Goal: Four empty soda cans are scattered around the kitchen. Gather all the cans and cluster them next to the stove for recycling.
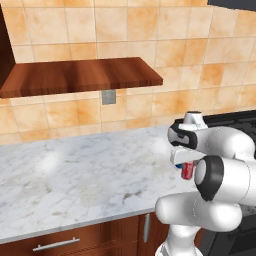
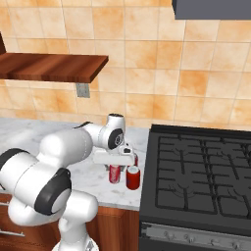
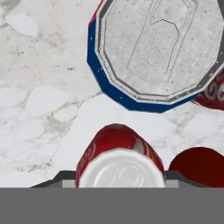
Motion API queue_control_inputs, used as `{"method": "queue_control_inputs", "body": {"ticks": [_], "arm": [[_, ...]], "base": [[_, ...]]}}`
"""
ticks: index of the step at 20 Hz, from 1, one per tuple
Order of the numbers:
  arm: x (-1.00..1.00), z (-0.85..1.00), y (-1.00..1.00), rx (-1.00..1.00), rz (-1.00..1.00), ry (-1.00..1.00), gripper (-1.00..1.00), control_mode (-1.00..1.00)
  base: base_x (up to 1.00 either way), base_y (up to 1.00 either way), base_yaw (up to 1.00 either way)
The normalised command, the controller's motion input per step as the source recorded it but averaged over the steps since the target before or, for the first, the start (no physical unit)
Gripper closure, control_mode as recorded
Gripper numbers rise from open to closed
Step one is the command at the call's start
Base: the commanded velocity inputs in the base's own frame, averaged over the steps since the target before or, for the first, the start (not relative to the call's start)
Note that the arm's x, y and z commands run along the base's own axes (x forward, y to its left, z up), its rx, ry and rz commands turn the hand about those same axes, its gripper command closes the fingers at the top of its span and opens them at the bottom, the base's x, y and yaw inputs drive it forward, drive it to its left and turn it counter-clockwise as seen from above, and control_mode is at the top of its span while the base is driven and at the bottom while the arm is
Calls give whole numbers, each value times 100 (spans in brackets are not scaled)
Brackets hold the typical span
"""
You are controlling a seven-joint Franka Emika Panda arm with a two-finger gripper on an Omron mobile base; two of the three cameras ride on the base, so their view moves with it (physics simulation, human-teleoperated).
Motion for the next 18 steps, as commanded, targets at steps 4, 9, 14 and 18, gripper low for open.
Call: {"method": "queue_control_inputs", "body": {"ticks": [4,9,14,18], "arm": [[0,-7,0,0,0,0,100,-100],[0,0,0,0,0,0,-100,-100],[0,0,0,0,0,0,-100,-100],[0,0,0,0,0,0,-100,-100]], "base": [[0,0,0],[0,0,0],[0,0,0],[0,0,0]]}}
